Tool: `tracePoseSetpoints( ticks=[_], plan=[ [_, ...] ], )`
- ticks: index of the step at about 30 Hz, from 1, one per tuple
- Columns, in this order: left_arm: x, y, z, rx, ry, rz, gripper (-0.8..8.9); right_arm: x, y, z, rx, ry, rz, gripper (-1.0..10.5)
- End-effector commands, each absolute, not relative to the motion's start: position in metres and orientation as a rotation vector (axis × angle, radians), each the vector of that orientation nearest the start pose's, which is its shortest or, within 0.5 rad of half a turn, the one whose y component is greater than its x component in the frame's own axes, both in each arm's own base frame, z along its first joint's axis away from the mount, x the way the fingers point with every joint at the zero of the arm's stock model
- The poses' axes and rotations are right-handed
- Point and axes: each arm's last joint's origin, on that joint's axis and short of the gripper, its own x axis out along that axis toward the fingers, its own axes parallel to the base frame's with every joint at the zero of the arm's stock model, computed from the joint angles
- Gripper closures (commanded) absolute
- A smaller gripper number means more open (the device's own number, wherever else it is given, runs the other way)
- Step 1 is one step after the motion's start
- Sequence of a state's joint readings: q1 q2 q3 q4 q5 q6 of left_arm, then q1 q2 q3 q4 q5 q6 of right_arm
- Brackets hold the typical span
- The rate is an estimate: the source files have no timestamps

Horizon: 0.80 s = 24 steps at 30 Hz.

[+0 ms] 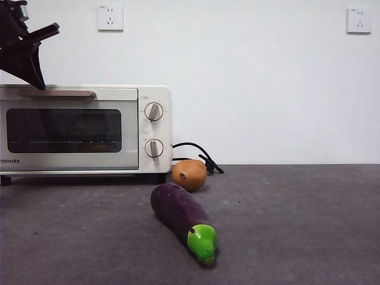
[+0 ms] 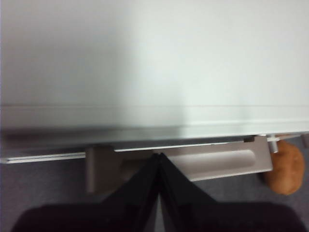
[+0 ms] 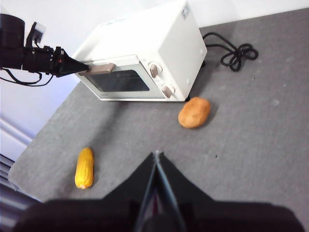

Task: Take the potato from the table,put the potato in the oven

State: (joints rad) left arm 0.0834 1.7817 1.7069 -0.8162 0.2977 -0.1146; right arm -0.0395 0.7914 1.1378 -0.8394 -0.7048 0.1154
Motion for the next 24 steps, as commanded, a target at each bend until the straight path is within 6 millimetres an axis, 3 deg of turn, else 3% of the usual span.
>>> tracePoseSetpoints(
  ticks=[1, 7, 24],
  plan=[
    [0.384, 0.014, 0.304, -0.212, 1.020, -0.134, 8.19, 0.121, 0.014, 0.388, 0.286, 0.520, 0.630, 9.5],
    [0.379, 0.004, 0.301, -0.119, 1.090, -0.112, 8.19, 0.112, 0.015, 0.384, 0.265, 0.550, 0.647, 9.5],
    [0.371, -0.020, 0.295, -0.033, 1.185, -0.094, 8.19, 0.058, 0.017, 0.388, 0.253, 0.484, 0.649, 9.5]
  ],
)
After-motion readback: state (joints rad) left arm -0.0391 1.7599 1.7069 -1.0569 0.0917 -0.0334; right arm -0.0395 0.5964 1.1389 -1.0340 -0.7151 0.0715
